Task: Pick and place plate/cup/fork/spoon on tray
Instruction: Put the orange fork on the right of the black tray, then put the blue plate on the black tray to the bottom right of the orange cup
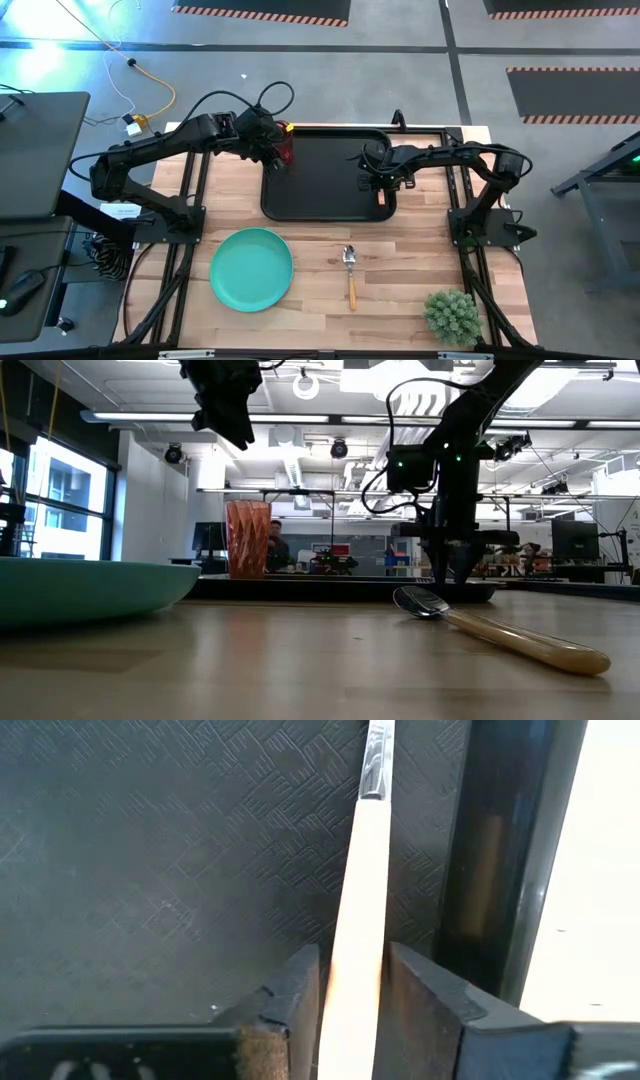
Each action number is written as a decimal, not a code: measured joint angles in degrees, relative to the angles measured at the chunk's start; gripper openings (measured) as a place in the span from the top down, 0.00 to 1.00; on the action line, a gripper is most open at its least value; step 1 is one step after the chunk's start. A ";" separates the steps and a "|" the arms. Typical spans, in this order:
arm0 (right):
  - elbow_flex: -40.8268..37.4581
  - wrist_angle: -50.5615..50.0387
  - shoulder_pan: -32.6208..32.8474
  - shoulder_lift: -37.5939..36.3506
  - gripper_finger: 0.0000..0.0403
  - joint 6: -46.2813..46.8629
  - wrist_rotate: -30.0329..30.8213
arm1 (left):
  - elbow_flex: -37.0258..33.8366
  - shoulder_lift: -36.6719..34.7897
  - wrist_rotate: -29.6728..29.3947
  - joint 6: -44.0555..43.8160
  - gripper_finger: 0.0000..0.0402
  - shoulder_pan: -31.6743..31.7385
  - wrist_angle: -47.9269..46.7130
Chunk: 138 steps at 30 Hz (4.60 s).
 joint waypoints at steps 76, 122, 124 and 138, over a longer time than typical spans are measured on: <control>0.02 8.99 13.46 -32.37 0.71 -11.58 -3.63 | -22.34 -1.96 -4.79 -17.25 0.69 -40.32 -8.62; 0.02 8.98 13.46 -32.35 0.71 -12.15 -3.87 | -38.62 -1.95 0.61 -13.01 0.69 -29.46 1.99; 0.02 8.98 13.46 -32.35 0.71 -12.09 -3.87 | -39.42 -1.95 0.71 -13.49 0.69 -29.46 2.99; 0.02 9.22 13.46 -32.33 0.71 -12.07 -3.01 | -42.05 -1.95 1.77 -16.61 0.77 -29.46 6.67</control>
